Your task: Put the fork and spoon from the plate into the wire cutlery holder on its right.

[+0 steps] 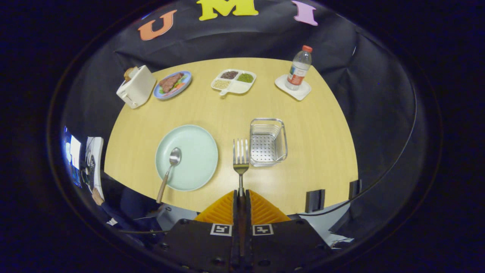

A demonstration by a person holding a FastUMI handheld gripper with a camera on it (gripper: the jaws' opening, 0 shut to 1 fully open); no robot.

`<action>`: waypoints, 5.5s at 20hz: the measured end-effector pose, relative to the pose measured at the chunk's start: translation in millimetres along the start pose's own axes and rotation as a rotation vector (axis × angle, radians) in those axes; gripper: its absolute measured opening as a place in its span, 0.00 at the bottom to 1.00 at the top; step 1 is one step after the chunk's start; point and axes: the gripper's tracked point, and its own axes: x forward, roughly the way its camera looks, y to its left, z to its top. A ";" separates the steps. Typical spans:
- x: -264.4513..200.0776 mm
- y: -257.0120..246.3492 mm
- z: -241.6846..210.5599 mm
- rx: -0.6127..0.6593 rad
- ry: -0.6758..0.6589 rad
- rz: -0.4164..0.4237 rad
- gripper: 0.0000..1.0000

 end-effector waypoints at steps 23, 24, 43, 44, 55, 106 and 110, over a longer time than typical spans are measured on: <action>17.0 -44.0 49.2 -0.013 0.169 -0.076 0.20; 15.6 -45.5 51.7 -0.006 0.156 -0.079 0.29; -41.5 31.2 18.7 0.274 -0.232 0.044 0.97; -38.8 46.1 10.6 0.266 -0.226 0.060 0.97; 53.2 192.6 -27.9 0.111 -0.080 0.125 0.98; 17.5 94.0 -22.2 0.113 -0.056 0.056 0.01; -6.6 49.9 -12.4 0.143 -0.087 0.028 0.01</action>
